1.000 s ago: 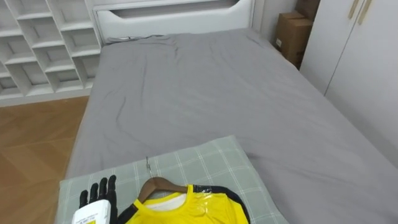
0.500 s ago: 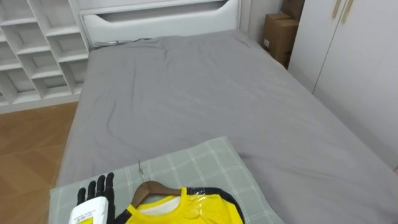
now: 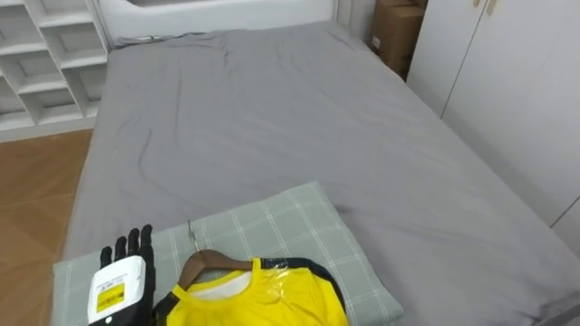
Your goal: Hang clothes
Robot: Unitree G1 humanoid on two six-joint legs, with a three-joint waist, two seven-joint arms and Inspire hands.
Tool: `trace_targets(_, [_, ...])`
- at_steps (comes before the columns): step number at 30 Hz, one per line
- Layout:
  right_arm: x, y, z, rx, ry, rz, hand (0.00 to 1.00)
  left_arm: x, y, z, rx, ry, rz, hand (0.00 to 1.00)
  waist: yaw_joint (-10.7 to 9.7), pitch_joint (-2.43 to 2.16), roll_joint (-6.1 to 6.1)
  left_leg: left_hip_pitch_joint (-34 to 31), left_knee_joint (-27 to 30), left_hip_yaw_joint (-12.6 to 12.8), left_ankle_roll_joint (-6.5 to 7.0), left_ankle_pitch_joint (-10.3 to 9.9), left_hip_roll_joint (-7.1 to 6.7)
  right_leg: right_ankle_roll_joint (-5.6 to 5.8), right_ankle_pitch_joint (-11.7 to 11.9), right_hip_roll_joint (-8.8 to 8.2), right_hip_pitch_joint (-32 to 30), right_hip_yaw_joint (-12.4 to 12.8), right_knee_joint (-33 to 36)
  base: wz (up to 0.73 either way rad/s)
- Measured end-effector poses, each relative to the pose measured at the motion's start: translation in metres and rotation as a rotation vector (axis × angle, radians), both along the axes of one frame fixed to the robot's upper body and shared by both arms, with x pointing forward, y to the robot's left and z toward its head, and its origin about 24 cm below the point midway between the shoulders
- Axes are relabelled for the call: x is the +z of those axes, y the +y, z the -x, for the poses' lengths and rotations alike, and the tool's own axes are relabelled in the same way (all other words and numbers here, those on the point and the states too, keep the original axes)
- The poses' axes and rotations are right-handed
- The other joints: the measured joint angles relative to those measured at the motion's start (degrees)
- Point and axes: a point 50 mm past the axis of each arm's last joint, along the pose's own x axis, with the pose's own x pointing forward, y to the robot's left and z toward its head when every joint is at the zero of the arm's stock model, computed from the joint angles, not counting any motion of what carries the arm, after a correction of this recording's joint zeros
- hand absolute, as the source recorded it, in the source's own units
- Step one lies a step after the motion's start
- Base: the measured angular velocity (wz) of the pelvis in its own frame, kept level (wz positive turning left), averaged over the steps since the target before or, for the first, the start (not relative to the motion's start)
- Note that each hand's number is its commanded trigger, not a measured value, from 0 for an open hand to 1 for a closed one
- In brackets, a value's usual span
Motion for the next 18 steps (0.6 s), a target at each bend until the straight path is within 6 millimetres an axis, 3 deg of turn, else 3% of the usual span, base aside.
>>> trace_targets(10, [0.0, 0.007, -0.03, 0.05, -0.072, -0.015, 0.0, -0.002, 0.007, -0.012, 0.014, 0.079, -0.006, 0.0, -0.7, 0.16, -0.5, -6.7, 3.3, -0.3, 0.0, 0.0, 0.61, -0.69, 0.4, 0.06, -5.2, -1.4, 1.5, 0.06])
trace_targets(18, [0.001, 0.009, -0.041, -0.023, -0.106, -0.034, 0.0, 0.018, 0.005, -0.04, 0.006, 0.008, -0.001, 0.0, -0.9, 0.66, -0.72, -10.9, 5.1, -0.6, 0.13, 0.2, 0.76, -1.02, 0.7, 0.05, -9.0, -2.0, 2.3, 0.02])
